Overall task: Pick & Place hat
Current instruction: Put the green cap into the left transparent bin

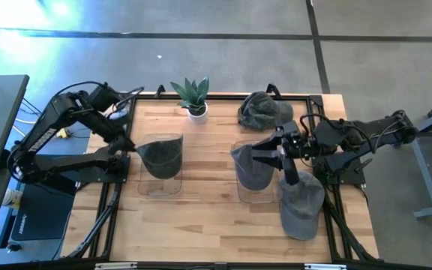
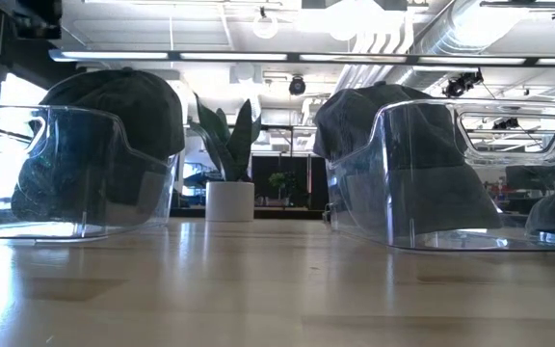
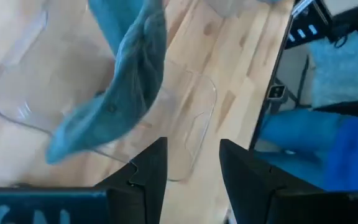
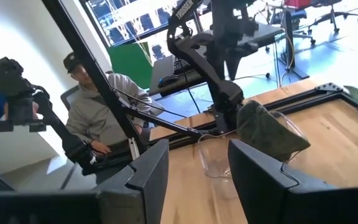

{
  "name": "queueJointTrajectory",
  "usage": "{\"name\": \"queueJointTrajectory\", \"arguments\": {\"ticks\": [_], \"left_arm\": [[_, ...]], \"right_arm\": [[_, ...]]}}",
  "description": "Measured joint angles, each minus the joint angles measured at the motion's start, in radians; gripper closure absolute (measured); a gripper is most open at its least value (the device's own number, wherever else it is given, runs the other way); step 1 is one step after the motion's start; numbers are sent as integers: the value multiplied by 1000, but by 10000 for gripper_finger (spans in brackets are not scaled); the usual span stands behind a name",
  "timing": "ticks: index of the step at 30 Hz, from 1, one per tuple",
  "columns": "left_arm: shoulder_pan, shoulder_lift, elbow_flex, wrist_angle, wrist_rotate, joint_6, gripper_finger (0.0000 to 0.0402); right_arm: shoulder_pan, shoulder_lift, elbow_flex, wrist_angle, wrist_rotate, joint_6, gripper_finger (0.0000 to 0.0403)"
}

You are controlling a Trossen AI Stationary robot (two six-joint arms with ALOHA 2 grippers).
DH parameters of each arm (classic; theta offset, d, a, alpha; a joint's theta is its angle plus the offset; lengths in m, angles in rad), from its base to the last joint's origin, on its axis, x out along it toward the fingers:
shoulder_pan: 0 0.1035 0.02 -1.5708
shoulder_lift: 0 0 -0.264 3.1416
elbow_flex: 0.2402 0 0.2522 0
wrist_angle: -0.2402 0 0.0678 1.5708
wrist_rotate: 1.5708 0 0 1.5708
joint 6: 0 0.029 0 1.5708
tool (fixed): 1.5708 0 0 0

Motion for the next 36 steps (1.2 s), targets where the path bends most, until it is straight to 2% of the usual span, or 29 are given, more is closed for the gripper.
{"name": "queueJointTrajectory", "arguments": {"ticks": [3,7,14,17,26,33,36], "left_arm": [[-8,-27,-65,14,25,-151,263],[-43,-49,-169,7,-38,-220,292],[-100,-51,-353,14,-241,-322,373],[-98,-52,-409,74,-339,-328,397],[-98,-51,-488,378,-438,-347,400],[-98,-39,-499,441,-521,-341,399],[-98,-40,-499,476,-524,-341,399]], "right_arm": [[-24,0,0,0,-12,-31,244],[-64,0,0,-7,-69,-61,244],[-116,0,0,-47,-159,-65,245],[-132,0,0,-57,-183,-65,245],[-155,0,0,-61,-197,-65,246],[-155,0,0,-61,-216,-44,245],[-155,0,0,-61,-216,-39,246]]}}
